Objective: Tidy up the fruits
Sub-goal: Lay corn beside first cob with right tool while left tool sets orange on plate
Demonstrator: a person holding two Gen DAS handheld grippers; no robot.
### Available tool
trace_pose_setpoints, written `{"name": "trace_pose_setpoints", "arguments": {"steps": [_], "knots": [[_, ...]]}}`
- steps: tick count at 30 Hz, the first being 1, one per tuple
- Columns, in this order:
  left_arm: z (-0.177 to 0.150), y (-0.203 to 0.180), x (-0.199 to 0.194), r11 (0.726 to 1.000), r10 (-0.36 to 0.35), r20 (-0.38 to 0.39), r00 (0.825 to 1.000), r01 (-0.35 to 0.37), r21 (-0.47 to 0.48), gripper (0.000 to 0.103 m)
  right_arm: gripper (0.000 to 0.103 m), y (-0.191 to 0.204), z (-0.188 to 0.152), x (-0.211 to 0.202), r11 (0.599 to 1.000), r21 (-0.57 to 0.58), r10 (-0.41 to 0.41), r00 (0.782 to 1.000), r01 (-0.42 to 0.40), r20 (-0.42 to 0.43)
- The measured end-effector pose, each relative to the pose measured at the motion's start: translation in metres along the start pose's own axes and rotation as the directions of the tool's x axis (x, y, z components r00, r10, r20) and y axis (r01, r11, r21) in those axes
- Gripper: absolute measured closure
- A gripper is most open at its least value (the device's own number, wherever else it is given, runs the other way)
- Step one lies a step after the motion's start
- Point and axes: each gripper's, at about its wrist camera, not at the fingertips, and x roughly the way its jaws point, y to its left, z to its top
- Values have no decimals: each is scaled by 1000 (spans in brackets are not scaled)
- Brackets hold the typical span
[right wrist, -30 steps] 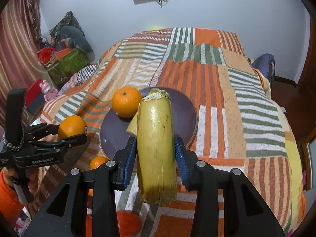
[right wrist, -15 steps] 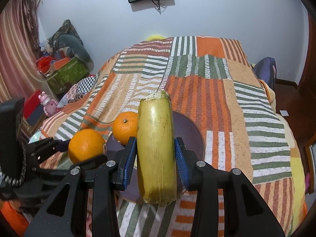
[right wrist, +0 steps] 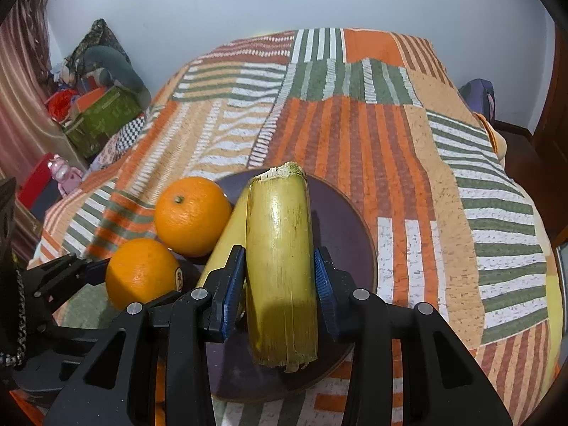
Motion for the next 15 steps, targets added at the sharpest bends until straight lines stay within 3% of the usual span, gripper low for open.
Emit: {"name": "trace_pose_setpoints", "arguments": {"steps": [15], "knots": [[3, -6, 3, 999, 32, -8, 999, -32, 19, 35, 65, -9, 1, 9, 1000, 26, 13, 1000, -12, -20]]}}
